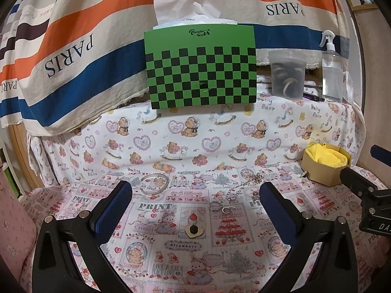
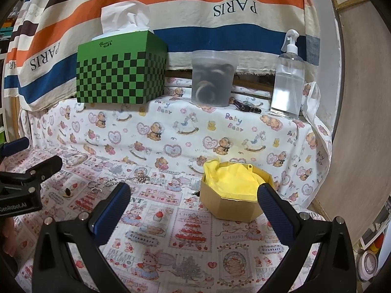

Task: Organize jewelry

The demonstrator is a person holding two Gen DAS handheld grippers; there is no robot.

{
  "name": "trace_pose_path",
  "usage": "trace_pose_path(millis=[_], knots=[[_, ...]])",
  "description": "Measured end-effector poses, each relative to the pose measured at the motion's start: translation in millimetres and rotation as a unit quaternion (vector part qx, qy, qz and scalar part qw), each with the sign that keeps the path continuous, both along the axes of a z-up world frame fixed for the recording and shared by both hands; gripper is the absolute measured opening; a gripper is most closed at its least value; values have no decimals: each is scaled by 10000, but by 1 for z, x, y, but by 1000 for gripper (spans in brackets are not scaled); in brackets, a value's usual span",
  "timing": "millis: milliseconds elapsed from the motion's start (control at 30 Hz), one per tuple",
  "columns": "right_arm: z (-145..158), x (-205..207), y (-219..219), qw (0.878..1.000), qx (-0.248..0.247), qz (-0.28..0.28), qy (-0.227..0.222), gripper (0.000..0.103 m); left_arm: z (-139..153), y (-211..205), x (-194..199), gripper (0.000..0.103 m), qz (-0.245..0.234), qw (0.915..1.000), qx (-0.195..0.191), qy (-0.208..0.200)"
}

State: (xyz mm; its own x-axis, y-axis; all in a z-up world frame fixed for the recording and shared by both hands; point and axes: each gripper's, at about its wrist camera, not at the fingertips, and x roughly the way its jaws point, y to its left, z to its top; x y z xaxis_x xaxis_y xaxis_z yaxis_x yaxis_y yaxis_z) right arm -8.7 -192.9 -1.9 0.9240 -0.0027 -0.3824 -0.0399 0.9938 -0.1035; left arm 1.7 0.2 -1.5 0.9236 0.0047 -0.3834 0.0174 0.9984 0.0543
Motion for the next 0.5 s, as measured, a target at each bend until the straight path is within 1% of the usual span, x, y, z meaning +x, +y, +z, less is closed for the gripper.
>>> trace_pose_path(millis=[233, 500], knots=[[0, 0, 0, 10000, 4, -4, -1, 103, -2, -1, 3, 103, -56, 9999, -9, 97], [0, 1, 0, 10000, 0, -4, 7, 103, -2, -1, 3, 103, -49, 9999, -6, 102]])
